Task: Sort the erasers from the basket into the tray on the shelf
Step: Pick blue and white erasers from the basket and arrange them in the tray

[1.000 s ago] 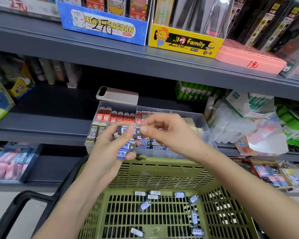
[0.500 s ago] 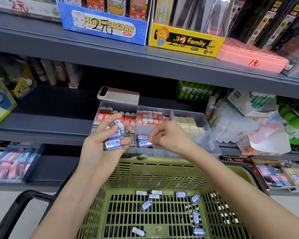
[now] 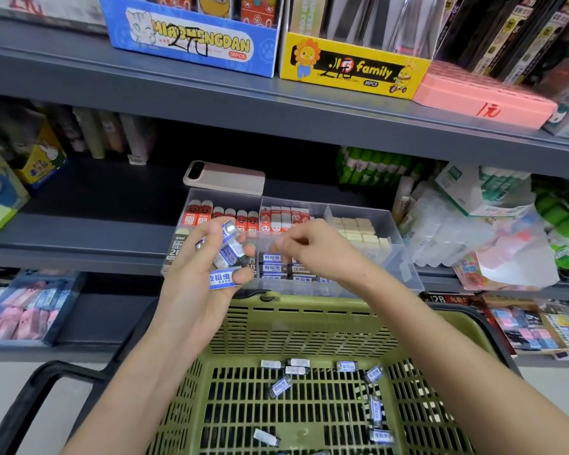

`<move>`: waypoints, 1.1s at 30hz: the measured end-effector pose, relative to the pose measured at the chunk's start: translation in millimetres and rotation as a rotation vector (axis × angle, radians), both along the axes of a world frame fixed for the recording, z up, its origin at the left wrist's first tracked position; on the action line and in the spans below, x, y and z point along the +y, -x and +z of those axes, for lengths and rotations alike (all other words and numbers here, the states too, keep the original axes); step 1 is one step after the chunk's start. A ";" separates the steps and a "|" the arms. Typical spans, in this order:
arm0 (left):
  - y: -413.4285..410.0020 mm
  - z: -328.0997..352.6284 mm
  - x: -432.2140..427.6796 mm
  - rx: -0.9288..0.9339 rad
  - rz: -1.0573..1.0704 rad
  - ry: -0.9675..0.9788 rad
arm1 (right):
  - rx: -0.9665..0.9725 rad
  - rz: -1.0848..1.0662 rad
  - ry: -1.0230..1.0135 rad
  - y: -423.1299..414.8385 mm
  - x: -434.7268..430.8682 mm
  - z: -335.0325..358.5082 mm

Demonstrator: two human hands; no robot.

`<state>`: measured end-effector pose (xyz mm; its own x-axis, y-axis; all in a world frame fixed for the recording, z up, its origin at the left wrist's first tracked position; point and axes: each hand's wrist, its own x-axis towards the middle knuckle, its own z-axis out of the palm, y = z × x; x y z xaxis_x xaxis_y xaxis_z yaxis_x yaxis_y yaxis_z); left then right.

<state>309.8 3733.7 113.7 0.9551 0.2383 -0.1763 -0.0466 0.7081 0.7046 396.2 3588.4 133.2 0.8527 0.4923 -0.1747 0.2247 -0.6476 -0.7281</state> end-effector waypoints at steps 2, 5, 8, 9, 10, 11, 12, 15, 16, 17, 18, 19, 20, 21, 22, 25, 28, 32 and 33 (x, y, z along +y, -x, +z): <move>1.2 -1.3 -1.1 -0.022 -0.027 -0.062 | 0.039 -0.013 -0.289 12.5 5.5 6.2; 4.1 -2.4 -4.8 -0.062 -0.099 -0.141 | 0.023 0.051 -0.440 28.6 17.1 15.0; 5.3 -2.1 -5.8 -0.066 -0.141 -0.178 | -0.042 0.021 -0.419 34.4 19.5 17.5; 5.2 -1.6 -5.5 -0.066 -0.150 -0.187 | -0.033 0.009 -0.442 35.6 18.6 18.0; 5.0 -1.1 -5.5 -0.070 -0.158 -0.189 | 0.001 -0.007 -0.485 36.4 17.2 18.5; 4.8 -0.6 -5.4 -0.072 -0.164 -0.180 | 0.064 -0.033 -0.547 35.7 15.2 19.3; 4.8 -0.3 -5.1 -0.070 -0.166 -0.158 | 0.134 -0.085 -0.619 32.8 12.3 20.2; 4.4 -0.9 -0.6 -0.050 -0.128 -0.075 | 0.167 -0.278 -0.633 14.6 -3.2 18.9; 4.4 -1.0 1.4 -0.047 -0.110 -0.045 | 0.108 -0.307 -0.515 8.8 -8.0 15.6; 4.0 -1.1 3.1 -0.045 -0.093 -0.017 | 0.039 -0.308 -0.358 4.5 -11.3 10.6; 3.6 -1.3 4.3 -0.042 -0.077 0.005 | -0.015 -0.294 -0.212 1.8 -12.4 4.9; 3.1 -1.6 5.0 -0.038 -0.061 0.022 | -0.056 -0.269 -0.106 0.0 -11.5 -1.9; 2.6 -1.6 5.1 -0.032 -0.048 0.031 | -0.084 -0.248 -0.052 -0.4 -9.0 -8.2; 2.3 -1.4 5.1 -0.023 -0.037 0.033 | -0.103 -0.239 -0.032 0.1 -5.1 -13.5; 1.9 -0.9 4.8 -0.011 -0.026 0.030 | -0.121 -0.238 -0.013 0.4 -1.0 -17.8; 1.4 -0.2 5.3 0.032 0.003 0.029 | -0.175 -0.177 0.224 1.9 6.7 -20.4; 1.5 -0.6 5.8 0.040 -0.006 0.003 | -0.101 -0.016 0.464 -0.1 6.8 -8.5; 2.9 1.4 3.9 0.002 -0.037 -0.062 | -0.160 0.076 0.528 -7.3 3.3 1.3; 3.2 1.9 4.0 0.000 -0.039 -0.070 | -0.211 0.076 0.497 -7.6 2.7 0.1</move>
<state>306.6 3737.7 115.6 0.9639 0.2130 -0.1601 -0.0206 0.6586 0.7522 403.8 3591.1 133.3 0.8595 0.4558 -0.2314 0.3924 -0.8784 -0.2726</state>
